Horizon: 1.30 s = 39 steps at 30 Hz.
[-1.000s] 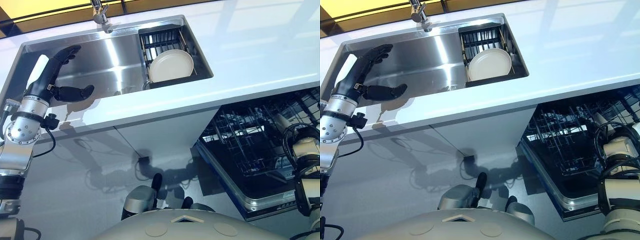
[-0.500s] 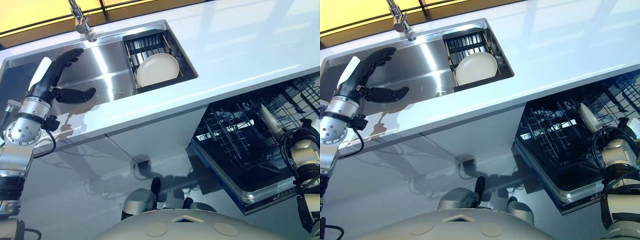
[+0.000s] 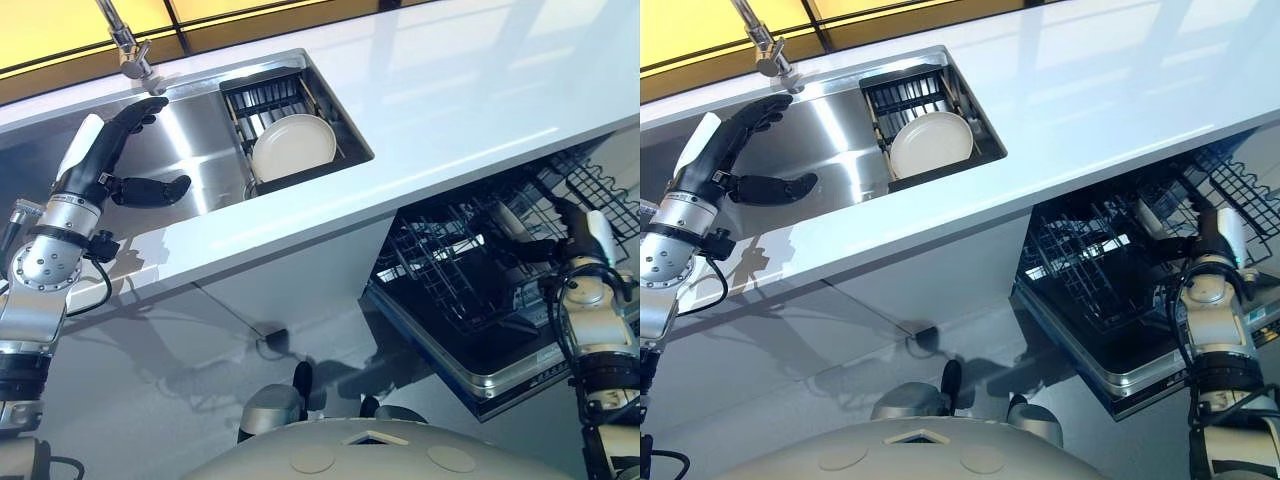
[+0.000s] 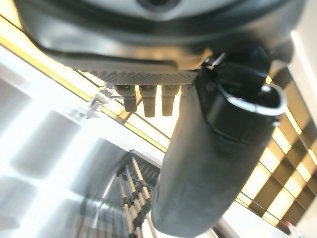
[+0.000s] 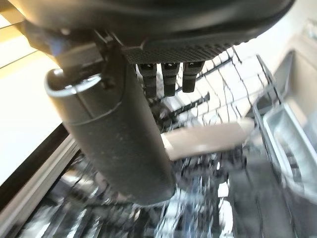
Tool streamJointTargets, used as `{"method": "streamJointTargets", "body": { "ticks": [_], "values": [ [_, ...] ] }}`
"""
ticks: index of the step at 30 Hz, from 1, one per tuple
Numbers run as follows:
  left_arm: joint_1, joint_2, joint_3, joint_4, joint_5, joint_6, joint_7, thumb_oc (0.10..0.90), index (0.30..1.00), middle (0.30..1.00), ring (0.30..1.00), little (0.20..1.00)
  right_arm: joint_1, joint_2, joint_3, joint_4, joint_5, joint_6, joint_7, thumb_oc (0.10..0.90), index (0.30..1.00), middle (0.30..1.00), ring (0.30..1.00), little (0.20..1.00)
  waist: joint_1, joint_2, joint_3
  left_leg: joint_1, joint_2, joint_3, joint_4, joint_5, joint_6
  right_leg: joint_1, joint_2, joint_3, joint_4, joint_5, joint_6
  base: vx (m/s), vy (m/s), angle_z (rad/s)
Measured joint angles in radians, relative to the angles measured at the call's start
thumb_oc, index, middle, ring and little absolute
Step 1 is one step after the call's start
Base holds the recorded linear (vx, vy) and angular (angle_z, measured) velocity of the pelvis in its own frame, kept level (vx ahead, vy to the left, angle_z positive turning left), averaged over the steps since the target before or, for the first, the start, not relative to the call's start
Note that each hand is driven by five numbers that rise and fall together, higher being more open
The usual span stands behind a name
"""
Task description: Pick up plates and place into dishwasher.
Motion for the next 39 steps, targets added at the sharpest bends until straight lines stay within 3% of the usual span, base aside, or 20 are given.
{"method": "streamJointTargets", "body": {
  "ticks": [4,8,17,20,25,30,39],
  "values": [
    [-0.001,0.040,0.001,0.000,0.068,0.000,-0.003,0.800,0.900,0.900,0.900,0.900,0.074,0.048,-0.016,-0.075,0.047,-0.010,0.042,0.800,0.900,0.900,0.900,0.900,-0.037,-0.002,-0.011,-0.002,0.005,0.034,-0.003,-0.006,0.002,-0.022,-0.001,0.030,0.014,0.000,0.000,-0.10,0.074,-0.24],
    [-0.009,0.137,0.001,0.006,0.113,0.008,-0.011,0.800,0.900,0.900,0.900,0.900,0.136,0.073,-0.028,-0.107,0.076,-0.029,0.068,0.800,0.900,0.900,0.900,0.900,-0.086,-0.003,-0.019,-0.002,0.008,0.069,-0.002,-0.012,0.004,-0.043,-0.001,0.064,0.022,0.002,0.004,-0.10,0.092,-0.27],
    [-0.251,0.295,-0.098,0.165,0.148,0.034,-0.029,0.800,0.900,0.900,0.900,0.900,0.227,0.126,-0.026,-0.159,0.228,-0.174,0.108,0.800,0.900,0.900,0.900,0.900,-0.191,0.014,-0.044,-0.001,0.016,0.175,-0.003,-0.030,0.015,-0.111,-0.004,0.119,0.072,0.010,0.015,-0.06,0.095,-0.37],
    [-0.337,0.295,-0.187,0.248,0.145,0.067,-0.064,0.800,0.900,0.900,0.900,0.900,0.234,0.140,0.024,-0.163,0.243,-0.227,0.147,0.800,0.900,0.900,0.900,0.900,-0.217,0.035,-0.057,-0.001,0.019,0.203,-0.004,-0.036,0.017,-0.132,-0.005,0.140,0.089,0.011,0.018,-0.02,0.085,-0.35],
    [-0.436,0.290,-0.323,0.376,0.097,0.116,-0.122,0.800,0.900,0.900,0.900,0.900,0.252,0.158,0.133,-0.168,0.235,-0.238,0.206,0.800,0.900,0.900,0.900,0.900,-0.251,0.055,-0.067,-0.003,0.022,0.250,-0.002,-0.043,0.010,-0.172,0.001,0.167,0.116,0.012,0.020,-0.01,0.097,-0.29],
    [-0.463,0.283,-0.334,0.468,0.042,0.210,-0.179,0.800,0.900,0.900,0.900,0.900,0.281,0.162,0.205,-0.181,0.224,-0.244,0.231,0.800,0.900,0.900,0.900,0.900,-0.265,0.057,-0.066,-0.005,0.022,0.300,-0.003,-0.056,0.016,-0.209,-0.004,0.175,0.139,0.016,0.026,0.01,0.093,-0.29],
    [-0.493,0.231,-0.367,0.632,-0.018,0.359,-0.226,0.800,0.900,0.900,0.900,0.900,0.312,0.144,0.253,-0.247,0.209,-0.275,0.229,0.800,0.900,0.900,0.900,0.900,-0.280,0.060,-0.064,-0.016,0.016,0.330,0.000,-0.059,0.025,-0.238,-0.012,0.176,0.150,0.019,0.030,0.04,0.064,-0.11]
  ]
}}
